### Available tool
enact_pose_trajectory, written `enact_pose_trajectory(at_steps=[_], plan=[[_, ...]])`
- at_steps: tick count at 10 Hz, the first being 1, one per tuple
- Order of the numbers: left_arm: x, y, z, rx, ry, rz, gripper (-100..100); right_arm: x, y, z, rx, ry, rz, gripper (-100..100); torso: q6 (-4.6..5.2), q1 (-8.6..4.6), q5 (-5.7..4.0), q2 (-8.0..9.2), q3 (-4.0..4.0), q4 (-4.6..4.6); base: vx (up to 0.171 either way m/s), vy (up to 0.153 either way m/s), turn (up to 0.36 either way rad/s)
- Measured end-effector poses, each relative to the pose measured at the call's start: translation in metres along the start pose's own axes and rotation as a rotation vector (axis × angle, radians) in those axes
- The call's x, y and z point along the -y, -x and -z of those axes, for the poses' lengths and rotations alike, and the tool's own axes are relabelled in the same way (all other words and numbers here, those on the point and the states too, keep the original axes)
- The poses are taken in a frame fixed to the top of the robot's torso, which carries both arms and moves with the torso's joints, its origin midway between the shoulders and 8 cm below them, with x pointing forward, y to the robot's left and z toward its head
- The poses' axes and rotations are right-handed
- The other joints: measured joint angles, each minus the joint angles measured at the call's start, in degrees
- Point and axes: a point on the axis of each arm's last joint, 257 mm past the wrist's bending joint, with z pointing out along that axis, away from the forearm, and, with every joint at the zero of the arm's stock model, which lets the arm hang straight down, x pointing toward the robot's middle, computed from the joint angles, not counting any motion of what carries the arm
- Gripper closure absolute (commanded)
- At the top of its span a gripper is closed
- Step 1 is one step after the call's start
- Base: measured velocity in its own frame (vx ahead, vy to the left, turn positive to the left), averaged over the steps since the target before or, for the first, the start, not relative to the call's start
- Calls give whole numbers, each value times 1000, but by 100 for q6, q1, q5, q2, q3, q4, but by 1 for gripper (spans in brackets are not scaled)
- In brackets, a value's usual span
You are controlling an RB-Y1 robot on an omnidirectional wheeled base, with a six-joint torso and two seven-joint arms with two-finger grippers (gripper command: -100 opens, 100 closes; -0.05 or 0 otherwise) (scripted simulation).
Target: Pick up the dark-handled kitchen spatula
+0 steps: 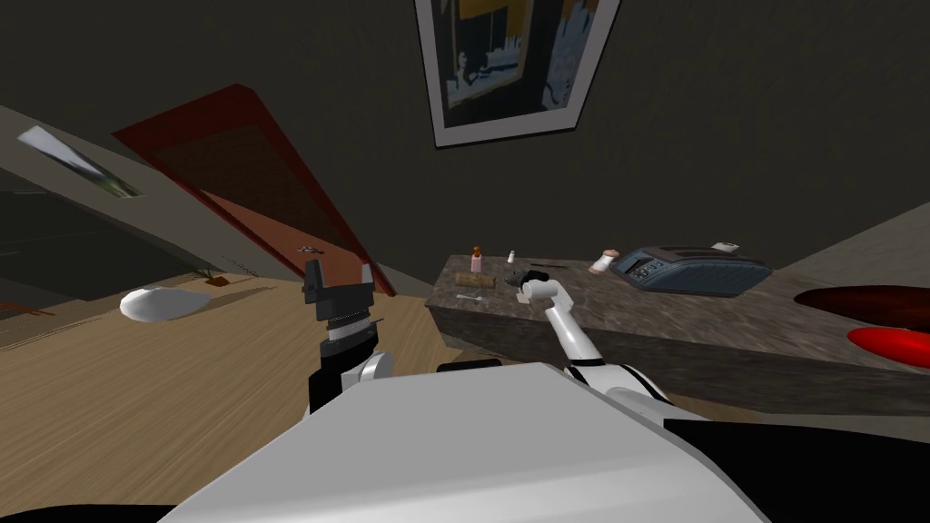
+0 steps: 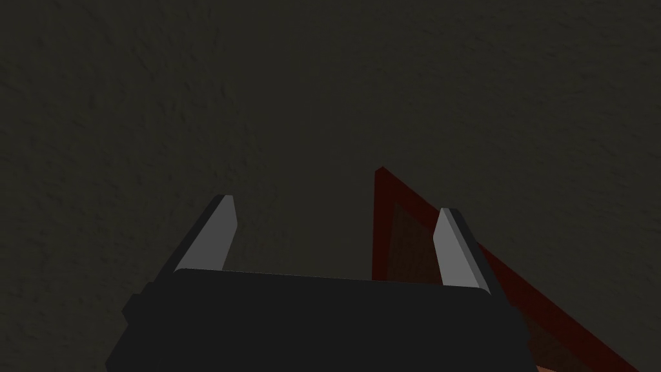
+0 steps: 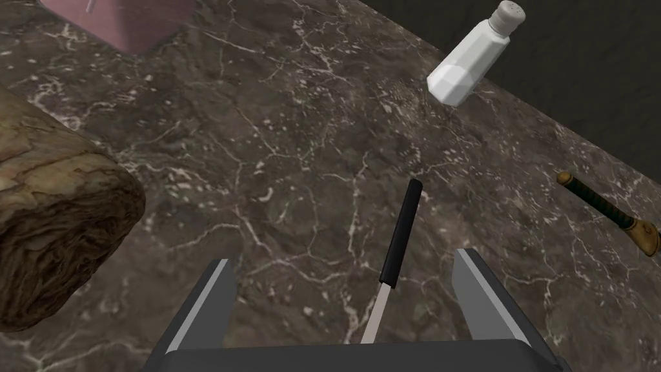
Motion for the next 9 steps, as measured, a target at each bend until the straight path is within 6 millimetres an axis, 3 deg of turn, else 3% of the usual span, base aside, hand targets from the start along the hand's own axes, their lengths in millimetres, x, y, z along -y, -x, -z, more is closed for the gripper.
enact_pose_trajectory(at_steps=[9], plan=[[0, 0, 0, 0, 0, 0, 0, -27, 51, -14, 273, -40, -222, -100, 1, 1, 0, 1, 0, -1, 13, 24, 17]])
